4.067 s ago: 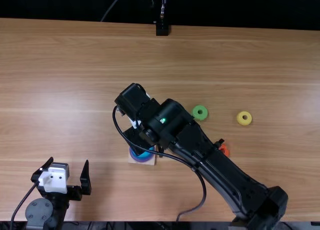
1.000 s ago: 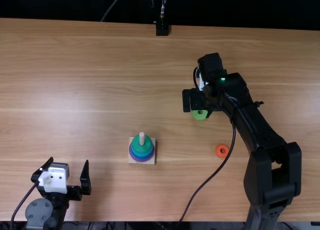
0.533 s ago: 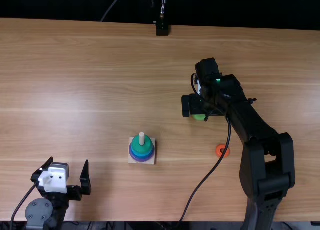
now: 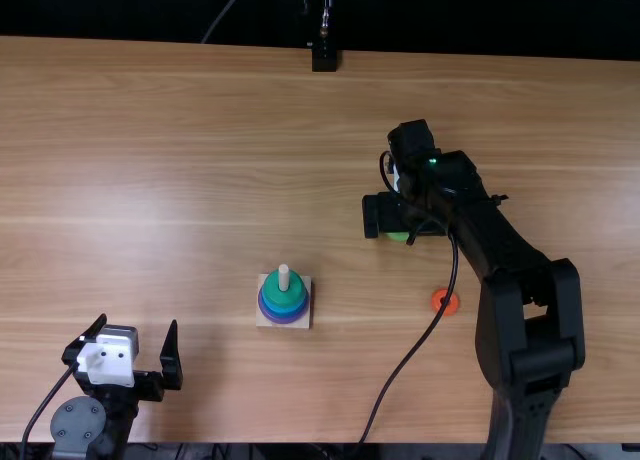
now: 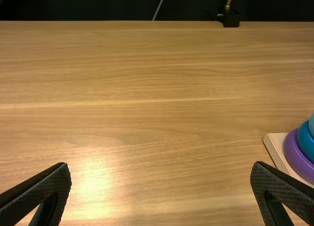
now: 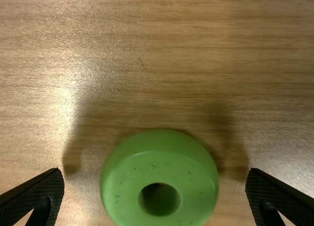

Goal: Build the Hanoi tower: stack the rings onto the peg from bottom to top in this color order: purple, dark blue, light blue, dark green, light green, yellow, orange.

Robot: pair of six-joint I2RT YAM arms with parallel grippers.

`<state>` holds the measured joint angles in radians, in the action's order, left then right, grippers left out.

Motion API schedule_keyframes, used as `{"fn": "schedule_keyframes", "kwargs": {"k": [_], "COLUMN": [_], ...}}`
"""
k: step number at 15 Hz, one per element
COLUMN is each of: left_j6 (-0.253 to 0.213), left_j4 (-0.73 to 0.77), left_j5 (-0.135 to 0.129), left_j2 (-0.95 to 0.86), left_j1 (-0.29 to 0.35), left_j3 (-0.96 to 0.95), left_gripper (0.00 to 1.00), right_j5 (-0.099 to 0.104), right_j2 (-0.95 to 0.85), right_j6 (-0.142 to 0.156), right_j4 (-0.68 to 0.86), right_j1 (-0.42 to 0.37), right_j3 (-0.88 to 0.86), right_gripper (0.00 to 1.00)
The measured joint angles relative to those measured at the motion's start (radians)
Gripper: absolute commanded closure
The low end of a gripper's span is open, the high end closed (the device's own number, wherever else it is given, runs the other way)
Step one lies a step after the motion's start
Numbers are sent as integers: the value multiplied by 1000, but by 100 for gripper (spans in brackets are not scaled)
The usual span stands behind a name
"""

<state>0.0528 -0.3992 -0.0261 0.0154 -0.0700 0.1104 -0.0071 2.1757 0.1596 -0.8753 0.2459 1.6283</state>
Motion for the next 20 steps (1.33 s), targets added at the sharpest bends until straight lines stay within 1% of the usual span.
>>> {"fn": "schedule_keyframes", "kwargs": {"k": [1,2,3,4,5,6,7,9,14,17,20], "left_j6": [0,0,0,0,-1,0,0,0,0,0,0], "left_j4": [-1,0,-1,0,-1,0,0,0,0,-1,-1], "left_j5": [0,0,0,0,0,0,0,0,0,0,1], "left_j2": [0,0,0,0,0,0,0,0,0,0,0], "left_j1": [0,0,0,0,0,0,0,0,0,0,0], "left_j3": [0,0,0,0,0,0,0,0,0,0,0], "left_gripper": [0,0,0,0,0,0,0,0,0,0,0], "right_j5": [0,0,0,0,0,0,0,0,0,0,1], "right_j2": [0,0,0,0,0,0,0,0,0,-64,-162], "right_j6": [0,0,0,0,-2,-6,-19,-34,-55,-84,-93], "right_j4": [0,0,0,2,0,0,-2,-2,-7,-125,-218], "right_j1": [0,0,0,0,0,0,0,0,0,0,17], "right_j3": [0,0,0,0,0,0,0,0,0,2,80], "right_gripper": [0,27,69,94,100,100,100,100,100,100,100]}}
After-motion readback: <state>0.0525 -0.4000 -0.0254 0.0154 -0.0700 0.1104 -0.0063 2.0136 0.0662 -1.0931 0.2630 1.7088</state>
